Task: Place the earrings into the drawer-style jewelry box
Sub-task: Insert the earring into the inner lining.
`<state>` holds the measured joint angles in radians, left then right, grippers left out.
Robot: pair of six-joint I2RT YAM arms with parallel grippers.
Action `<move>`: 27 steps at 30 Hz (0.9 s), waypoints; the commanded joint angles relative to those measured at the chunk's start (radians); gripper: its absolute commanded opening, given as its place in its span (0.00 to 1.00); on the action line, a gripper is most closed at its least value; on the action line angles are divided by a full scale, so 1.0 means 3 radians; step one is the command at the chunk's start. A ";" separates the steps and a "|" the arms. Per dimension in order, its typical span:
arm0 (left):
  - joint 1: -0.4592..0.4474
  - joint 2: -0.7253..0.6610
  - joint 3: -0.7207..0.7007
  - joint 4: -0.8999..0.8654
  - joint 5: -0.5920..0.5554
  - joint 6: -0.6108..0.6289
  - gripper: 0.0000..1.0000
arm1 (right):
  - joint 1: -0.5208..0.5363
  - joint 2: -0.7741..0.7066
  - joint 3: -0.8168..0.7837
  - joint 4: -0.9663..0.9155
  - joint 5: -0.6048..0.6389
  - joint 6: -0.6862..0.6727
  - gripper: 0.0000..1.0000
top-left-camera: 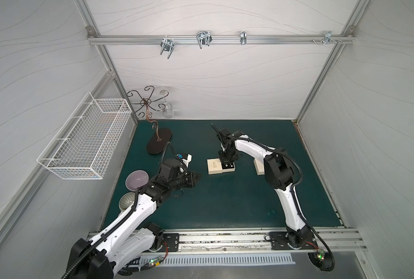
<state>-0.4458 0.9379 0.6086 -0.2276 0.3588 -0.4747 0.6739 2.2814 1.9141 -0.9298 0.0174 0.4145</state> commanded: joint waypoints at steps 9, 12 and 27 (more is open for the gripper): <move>0.0002 -0.0017 0.0022 0.0119 -0.0025 0.0028 0.24 | 0.0019 -0.0062 0.0078 -0.0167 -0.0032 0.0000 0.22; 0.0003 -0.0014 0.0022 0.0115 -0.0024 0.0028 0.24 | 0.0016 -0.0086 0.0073 -0.0183 0.0009 0.0004 0.22; 0.0003 0.0013 0.0037 0.0134 -0.0009 0.0028 0.25 | 0.0005 -0.0144 0.0125 -0.0200 -0.0008 -0.0006 0.21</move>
<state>-0.4458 0.9394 0.6086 -0.2276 0.3584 -0.4747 0.6739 2.2807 1.9285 -0.9512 0.0143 0.4179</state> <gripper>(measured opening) 0.246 0.208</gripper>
